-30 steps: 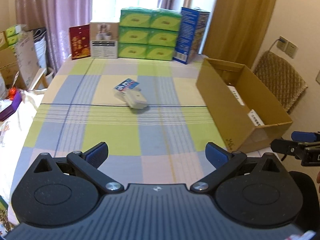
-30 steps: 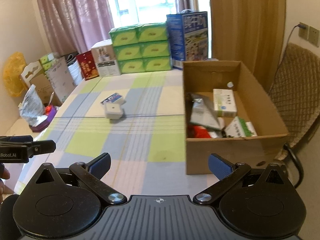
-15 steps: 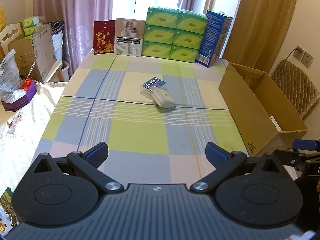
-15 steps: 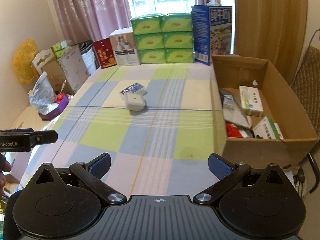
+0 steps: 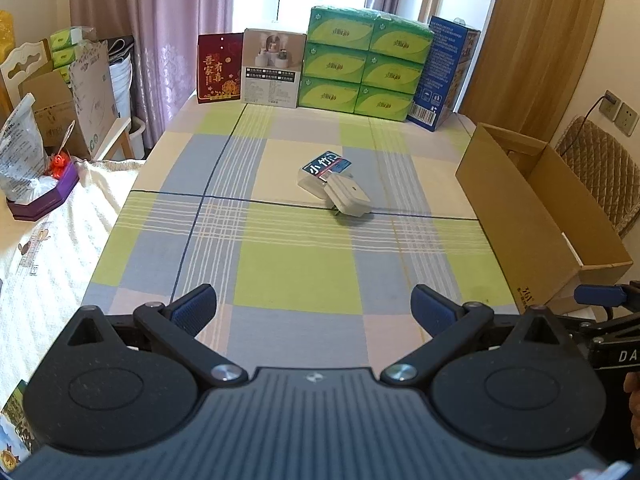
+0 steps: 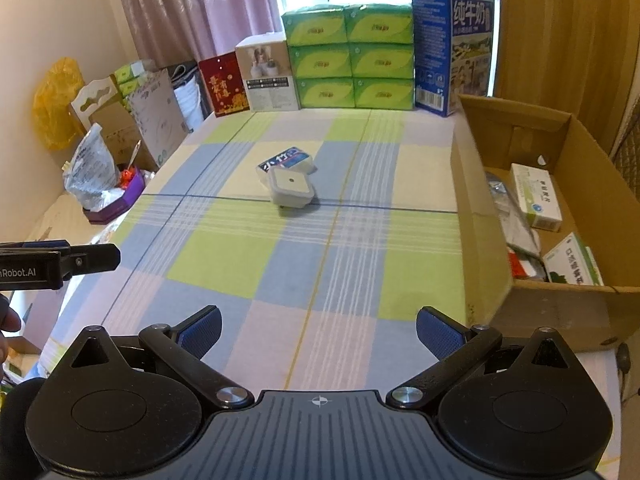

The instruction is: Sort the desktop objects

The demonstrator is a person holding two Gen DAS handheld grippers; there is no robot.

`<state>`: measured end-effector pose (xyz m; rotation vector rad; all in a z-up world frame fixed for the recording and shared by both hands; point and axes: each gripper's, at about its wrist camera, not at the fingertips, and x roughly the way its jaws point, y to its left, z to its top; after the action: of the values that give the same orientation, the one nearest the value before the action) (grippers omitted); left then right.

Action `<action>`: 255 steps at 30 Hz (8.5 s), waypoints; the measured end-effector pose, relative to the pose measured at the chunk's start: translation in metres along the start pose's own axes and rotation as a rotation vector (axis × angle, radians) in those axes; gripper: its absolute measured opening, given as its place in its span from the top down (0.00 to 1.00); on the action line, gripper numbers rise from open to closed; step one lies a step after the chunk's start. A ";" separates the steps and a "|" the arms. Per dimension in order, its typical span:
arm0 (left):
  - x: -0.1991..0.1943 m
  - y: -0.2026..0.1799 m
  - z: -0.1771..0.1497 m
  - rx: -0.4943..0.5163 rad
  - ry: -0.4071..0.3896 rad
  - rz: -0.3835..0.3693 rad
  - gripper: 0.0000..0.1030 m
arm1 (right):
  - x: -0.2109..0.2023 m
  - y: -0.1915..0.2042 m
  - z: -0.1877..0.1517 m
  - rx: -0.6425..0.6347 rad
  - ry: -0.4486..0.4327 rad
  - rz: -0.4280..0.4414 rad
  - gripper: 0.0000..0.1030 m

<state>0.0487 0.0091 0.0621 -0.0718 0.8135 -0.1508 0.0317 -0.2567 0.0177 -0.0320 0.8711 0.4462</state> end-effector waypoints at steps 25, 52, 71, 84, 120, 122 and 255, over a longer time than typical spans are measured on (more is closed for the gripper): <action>0.096 0.028 0.048 0.010 0.034 0.027 0.01 | 0.108 -0.004 0.045 0.006 0.041 0.015 0.02; 0.207 0.063 0.105 0.165 0.030 0.058 0.01 | 0.240 -0.003 0.114 -0.084 -0.028 0.159 0.12; 0.227 0.060 0.092 0.200 0.065 0.069 0.01 | 0.281 -0.014 0.116 -0.029 0.012 0.207 0.38; 0.235 0.036 0.101 0.268 0.015 -0.035 0.03 | 0.253 -0.033 0.122 -0.068 -0.054 -0.003 0.39; 0.300 -0.011 0.097 0.344 0.024 -0.106 0.50 | 0.260 -0.047 0.126 -0.093 -0.029 -0.094 0.39; 0.293 -0.013 0.092 0.323 0.053 -0.107 0.50 | 0.258 -0.048 0.127 -0.088 -0.030 -0.095 0.39; 0.057 -0.313 0.008 0.336 0.019 -0.315 0.50 | -0.114 -0.221 -0.007 0.172 -0.259 -0.383 0.39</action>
<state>0.0598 -0.3093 0.0644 0.1191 0.7829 -0.5839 0.0499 -0.5003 0.0642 0.0166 0.6254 0.0137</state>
